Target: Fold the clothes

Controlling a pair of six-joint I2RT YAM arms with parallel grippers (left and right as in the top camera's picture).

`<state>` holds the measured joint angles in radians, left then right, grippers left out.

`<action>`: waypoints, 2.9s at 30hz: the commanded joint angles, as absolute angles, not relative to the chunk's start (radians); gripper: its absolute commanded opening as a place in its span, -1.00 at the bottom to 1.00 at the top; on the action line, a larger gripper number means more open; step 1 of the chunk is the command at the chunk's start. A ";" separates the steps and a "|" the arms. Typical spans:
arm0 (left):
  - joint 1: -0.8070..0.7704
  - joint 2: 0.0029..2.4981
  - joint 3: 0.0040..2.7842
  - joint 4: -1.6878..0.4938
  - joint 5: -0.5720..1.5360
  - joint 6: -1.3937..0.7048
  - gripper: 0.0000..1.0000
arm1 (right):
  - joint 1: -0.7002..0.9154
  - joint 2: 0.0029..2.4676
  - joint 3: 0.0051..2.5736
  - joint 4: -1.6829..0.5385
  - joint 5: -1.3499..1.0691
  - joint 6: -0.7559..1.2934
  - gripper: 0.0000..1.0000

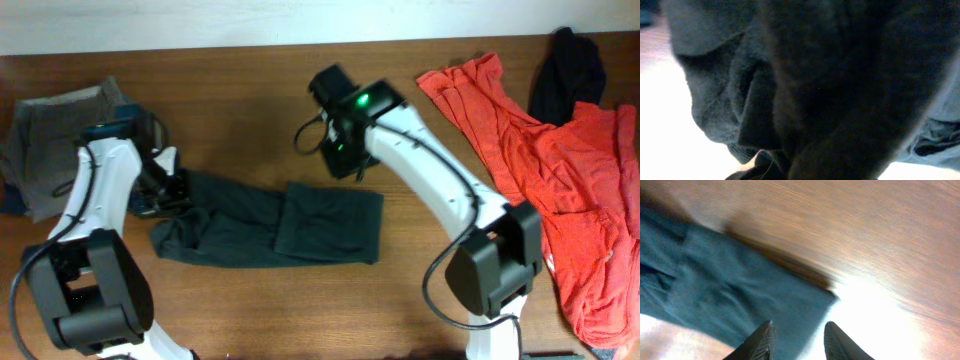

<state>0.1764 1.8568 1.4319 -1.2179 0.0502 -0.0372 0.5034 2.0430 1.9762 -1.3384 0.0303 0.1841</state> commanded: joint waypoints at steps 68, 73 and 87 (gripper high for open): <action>-0.302 1.936 1.819 -1.291 0.003 -0.193 -0.27 | -0.030 1.828 2.066 -1.642 -0.457 -0.106 -0.22; -0.214 1.986 1.819 -1.255 0.004 -0.192 -0.27 | 0.096 1.842 2.064 -1.634 -0.595 -0.124 -0.21; -0.187 2.183 1.819 -1.235 0.002 -0.192 -0.27 | 0.431 2.030 2.064 -1.477 -0.694 -0.089 -0.19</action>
